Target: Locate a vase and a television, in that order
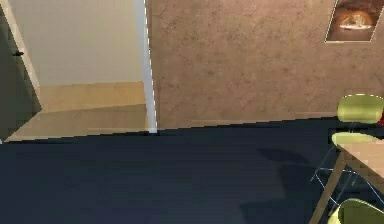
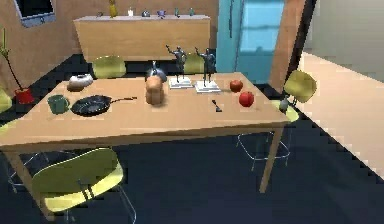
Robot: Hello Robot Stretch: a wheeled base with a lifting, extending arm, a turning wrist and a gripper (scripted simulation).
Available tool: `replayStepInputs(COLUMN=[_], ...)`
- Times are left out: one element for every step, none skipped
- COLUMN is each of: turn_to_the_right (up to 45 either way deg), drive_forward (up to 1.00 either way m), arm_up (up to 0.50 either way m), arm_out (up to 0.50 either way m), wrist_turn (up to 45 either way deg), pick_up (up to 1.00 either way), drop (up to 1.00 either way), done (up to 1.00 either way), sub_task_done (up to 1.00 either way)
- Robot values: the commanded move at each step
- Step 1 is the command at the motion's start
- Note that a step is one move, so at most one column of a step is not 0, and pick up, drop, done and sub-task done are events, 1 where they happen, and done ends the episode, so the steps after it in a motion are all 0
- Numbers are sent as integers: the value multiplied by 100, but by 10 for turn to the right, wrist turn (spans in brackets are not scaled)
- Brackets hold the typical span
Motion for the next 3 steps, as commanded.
replayStepInputs(turn_to_the_right=[30, 0, 270], drive_forward=[0, 75, 0], arm_up=[0, 0, 0], arm_out=[0, 0, 0], wrist_turn=[0, 0, 0], pick_up=[0, 0, 0], drop=[0, 0, 0], done=[0, 0, 0], sub_task_done=[0, 0, 0])
